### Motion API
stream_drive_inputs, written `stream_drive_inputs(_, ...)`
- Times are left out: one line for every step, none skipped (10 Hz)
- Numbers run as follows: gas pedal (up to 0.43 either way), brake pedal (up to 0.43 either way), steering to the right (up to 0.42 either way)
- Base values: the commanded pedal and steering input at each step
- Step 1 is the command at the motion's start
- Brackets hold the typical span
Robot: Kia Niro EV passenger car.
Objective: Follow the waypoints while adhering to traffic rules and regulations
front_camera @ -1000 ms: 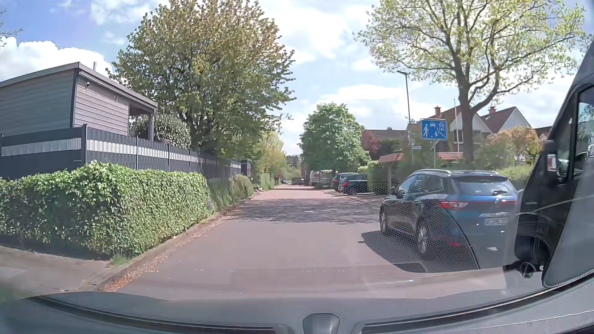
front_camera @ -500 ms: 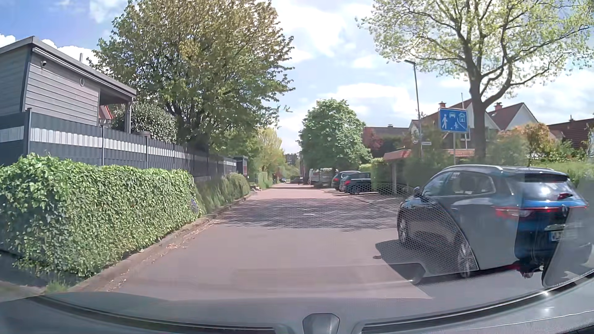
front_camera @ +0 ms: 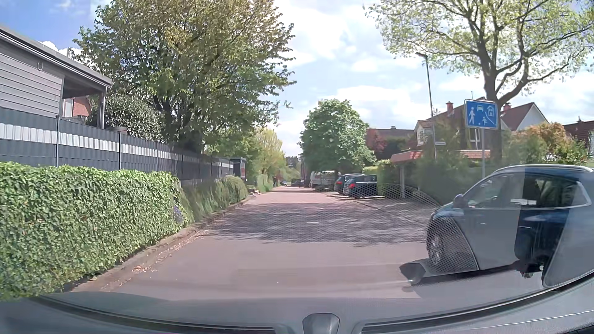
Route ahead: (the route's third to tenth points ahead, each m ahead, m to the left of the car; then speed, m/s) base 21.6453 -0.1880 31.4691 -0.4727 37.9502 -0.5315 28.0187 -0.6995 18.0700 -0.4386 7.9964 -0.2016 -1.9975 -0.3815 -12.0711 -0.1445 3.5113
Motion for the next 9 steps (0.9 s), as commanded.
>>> stream_drive_inputs(0.047, 0.000, -0.003)
stream_drive_inputs(0.047, 0.000, 0.000)
stream_drive_inputs(0.047, 0.000, 0.003)
stream_drive_inputs(0.047, 0.000, 0.007)
stream_drive_inputs(0.047, 0.000, 0.018)
stream_drive_inputs(0.047, 0.000, 0.031)
stream_drive_inputs(0.047, 0.000, 0.043)
stream_drive_inputs(0.047, 0.000, 0.055)
stream_drive_inputs(0.047, 0.000, 0.065)
